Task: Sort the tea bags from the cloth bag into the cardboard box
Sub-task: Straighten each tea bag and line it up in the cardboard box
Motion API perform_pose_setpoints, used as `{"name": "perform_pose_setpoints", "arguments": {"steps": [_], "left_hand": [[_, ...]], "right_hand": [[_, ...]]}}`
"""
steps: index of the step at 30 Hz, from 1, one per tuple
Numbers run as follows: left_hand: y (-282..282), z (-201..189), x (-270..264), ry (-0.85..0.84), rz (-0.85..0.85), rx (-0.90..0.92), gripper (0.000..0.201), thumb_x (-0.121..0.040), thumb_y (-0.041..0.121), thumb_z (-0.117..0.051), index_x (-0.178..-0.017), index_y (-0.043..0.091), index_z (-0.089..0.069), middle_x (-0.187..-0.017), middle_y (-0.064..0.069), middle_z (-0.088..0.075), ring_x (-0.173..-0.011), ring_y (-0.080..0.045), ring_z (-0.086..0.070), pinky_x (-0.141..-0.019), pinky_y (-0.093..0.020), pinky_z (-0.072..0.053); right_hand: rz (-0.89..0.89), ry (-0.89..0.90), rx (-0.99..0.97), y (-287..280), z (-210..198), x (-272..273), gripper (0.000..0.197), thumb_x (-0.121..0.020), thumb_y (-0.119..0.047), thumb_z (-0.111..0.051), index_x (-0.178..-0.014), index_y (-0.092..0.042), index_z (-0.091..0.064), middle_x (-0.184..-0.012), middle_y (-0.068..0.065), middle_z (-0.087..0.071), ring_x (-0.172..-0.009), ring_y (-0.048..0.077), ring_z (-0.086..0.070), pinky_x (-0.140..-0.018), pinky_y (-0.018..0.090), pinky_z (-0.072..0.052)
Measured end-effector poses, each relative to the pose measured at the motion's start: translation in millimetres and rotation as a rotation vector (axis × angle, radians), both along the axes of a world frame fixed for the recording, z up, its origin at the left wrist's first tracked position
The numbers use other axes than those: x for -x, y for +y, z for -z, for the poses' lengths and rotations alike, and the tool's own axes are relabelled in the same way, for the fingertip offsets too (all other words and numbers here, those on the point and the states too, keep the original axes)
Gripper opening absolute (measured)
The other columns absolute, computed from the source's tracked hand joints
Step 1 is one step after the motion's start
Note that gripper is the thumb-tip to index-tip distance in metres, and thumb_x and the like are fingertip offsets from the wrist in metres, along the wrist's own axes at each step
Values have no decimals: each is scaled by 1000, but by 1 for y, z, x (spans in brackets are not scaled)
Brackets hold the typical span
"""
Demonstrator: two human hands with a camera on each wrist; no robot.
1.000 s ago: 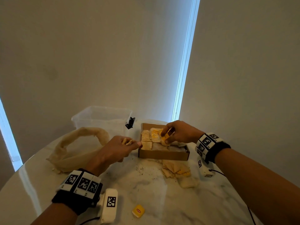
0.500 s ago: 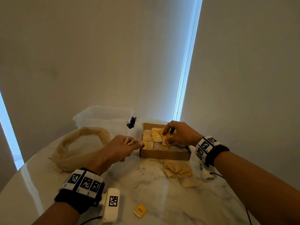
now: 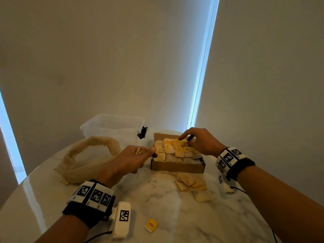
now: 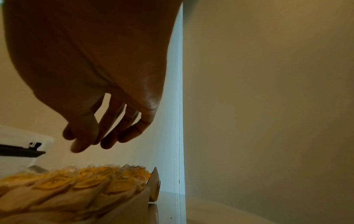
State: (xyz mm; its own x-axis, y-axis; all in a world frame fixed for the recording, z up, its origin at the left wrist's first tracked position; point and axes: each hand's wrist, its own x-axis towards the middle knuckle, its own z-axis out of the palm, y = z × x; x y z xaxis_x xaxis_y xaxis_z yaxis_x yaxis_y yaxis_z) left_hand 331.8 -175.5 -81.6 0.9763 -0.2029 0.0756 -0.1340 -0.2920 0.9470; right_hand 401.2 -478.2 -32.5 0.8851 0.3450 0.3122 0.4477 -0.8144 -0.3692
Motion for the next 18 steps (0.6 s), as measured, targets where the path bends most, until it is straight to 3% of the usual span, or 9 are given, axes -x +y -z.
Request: {"name": "perform_pose_setpoints", "arguments": {"steps": [3,6,10,13,15,16,18], "left_hand": [[-3,-3,3,23,-34,44,53,-95,70,-54,-102,26,-83,-68,0,-45,-51,-7,-40,-45,-21,-34],[-8,-5,5,101,-66,171,70,-93,79,-45,-105,22,-82,-72,2,-52,-59,-10,-48,-47,-23,-34],[-9,-3,5,198,-135,315,85,-92,84,-39,-104,5,-69,-77,-4,-55,-65,-14,-50,-51,-25,-35],[-11,-8,12,200,-150,342,81,-101,76,-27,-108,9,-72,-62,3,-65,-51,-8,-56,-47,-21,-40],[-13,-10,13,186,-163,325,74,-105,70,-23,-94,17,-72,-55,7,-65,-47,-5,-57,-46,-20,-41],[-13,-10,13,188,-166,329,73,-104,71,-24,-89,17,-72,-55,6,-63,-48,-6,-57,-47,-21,-41],[-12,-8,11,198,-146,354,79,-100,76,-31,-97,11,-75,-64,0,-64,-55,-11,-57,-49,-24,-42]], "right_hand": [[63,-71,-162,1,0,5,27,-96,-9,-76,-112,-31,-80,-116,-16,-70,-96,4,-70,-90,26,-59],[50,-72,-331,26,-3,30,19,-96,-27,-78,-114,-34,-78,-110,-18,-76,-94,1,-72,-85,21,-59],[-145,246,-371,86,0,80,31,-93,-48,-78,-121,-35,-73,-105,-19,-76,-91,-2,-72,-72,16,-57],[-183,378,-468,117,16,91,42,-88,-46,-84,-122,-25,-72,-101,-8,-79,-88,5,-77,-72,24,-62],[-146,380,-547,125,23,89,44,-86,-45,-86,-120,-22,-71,-96,-4,-80,-84,12,-79,-74,31,-65],[-124,368,-573,126,23,90,42,-87,-44,-86,-119,-22,-70,-96,-4,-80,-83,12,-79,-74,31,-66],[-115,347,-641,124,25,90,39,-88,-40,-86,-120,-24,-70,-101,-6,-80,-86,8,-78,-74,26,-64]]}}
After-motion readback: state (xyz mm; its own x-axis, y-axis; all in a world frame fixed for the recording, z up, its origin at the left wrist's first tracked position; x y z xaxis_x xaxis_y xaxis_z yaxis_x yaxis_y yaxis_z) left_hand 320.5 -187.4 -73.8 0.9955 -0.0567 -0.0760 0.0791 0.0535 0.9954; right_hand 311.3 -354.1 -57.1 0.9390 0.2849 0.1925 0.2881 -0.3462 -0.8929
